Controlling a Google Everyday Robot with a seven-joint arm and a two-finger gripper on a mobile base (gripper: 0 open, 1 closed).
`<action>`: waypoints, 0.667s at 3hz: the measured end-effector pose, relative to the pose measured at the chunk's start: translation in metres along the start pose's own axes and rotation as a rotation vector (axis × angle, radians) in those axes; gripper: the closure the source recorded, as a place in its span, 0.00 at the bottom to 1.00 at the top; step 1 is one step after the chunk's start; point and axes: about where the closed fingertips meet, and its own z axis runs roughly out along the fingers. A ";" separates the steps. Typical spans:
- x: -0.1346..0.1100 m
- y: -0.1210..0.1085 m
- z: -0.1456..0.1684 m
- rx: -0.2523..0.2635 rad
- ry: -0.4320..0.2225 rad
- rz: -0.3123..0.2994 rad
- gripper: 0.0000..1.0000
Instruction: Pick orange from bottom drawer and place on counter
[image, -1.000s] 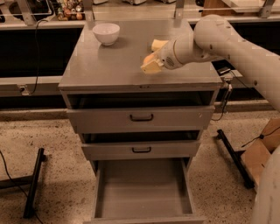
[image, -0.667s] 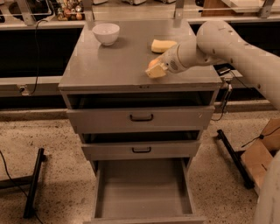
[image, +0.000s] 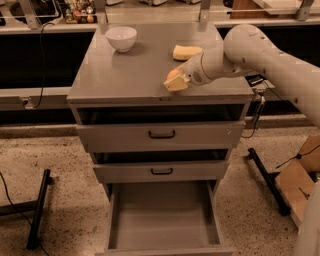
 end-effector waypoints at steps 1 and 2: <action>-0.019 0.001 0.014 -0.046 0.000 -0.015 0.36; -0.034 -0.003 0.012 -0.045 -0.015 -0.028 0.12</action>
Offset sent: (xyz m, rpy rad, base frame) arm 0.0077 0.0172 0.0036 -0.0006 0.0187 0.0382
